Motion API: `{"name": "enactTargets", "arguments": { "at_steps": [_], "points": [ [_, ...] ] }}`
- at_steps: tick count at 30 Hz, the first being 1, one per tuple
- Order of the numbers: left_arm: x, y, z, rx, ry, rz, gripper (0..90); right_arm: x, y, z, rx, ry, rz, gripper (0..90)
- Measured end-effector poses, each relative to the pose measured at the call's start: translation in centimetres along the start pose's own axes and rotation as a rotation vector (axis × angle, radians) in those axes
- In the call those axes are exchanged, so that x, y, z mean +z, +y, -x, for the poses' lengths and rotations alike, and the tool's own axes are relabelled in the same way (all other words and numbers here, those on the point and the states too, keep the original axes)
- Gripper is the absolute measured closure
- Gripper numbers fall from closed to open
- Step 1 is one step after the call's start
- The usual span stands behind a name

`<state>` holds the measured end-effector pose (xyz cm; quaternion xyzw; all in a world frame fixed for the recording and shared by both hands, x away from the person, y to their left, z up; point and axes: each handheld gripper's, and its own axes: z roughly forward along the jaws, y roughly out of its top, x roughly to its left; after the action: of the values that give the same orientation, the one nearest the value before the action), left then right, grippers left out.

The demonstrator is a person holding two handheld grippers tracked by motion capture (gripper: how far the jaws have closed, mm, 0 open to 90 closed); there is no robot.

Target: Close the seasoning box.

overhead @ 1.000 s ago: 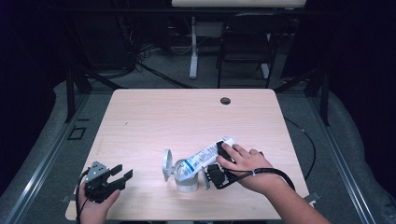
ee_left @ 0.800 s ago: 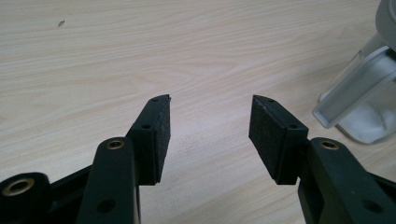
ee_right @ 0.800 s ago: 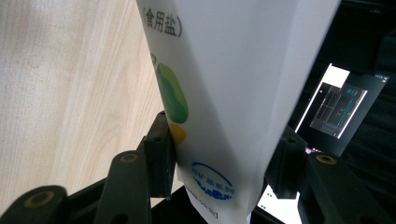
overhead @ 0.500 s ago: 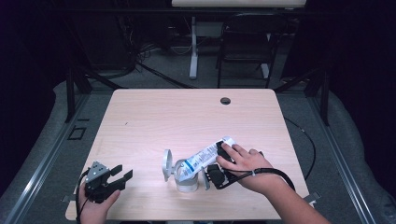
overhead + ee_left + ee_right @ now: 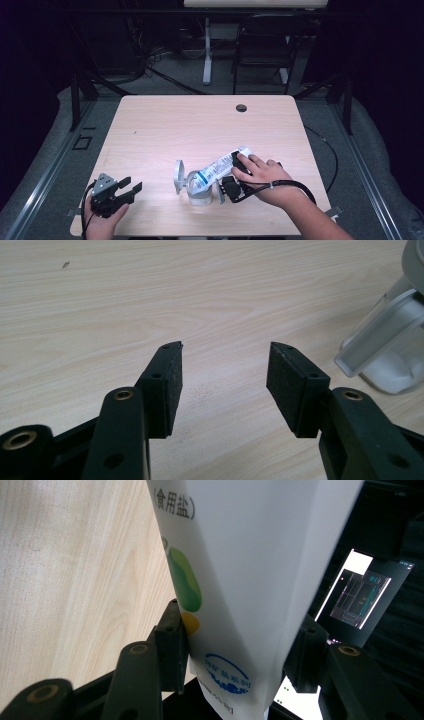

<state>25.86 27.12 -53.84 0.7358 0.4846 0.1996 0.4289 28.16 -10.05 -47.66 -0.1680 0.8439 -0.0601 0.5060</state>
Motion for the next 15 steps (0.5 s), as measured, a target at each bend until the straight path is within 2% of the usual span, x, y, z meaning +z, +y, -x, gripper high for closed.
{"name": "enactTargets", "arguments": {
  "at_steps": [15],
  "points": [
    [0.11, -0.03, 0.01, -0.003, -0.001, 0.000, 48.9, -0.02, 0.01, 0.01, -0.006, -0.002, 0.001, 52.2]
  ]
}}
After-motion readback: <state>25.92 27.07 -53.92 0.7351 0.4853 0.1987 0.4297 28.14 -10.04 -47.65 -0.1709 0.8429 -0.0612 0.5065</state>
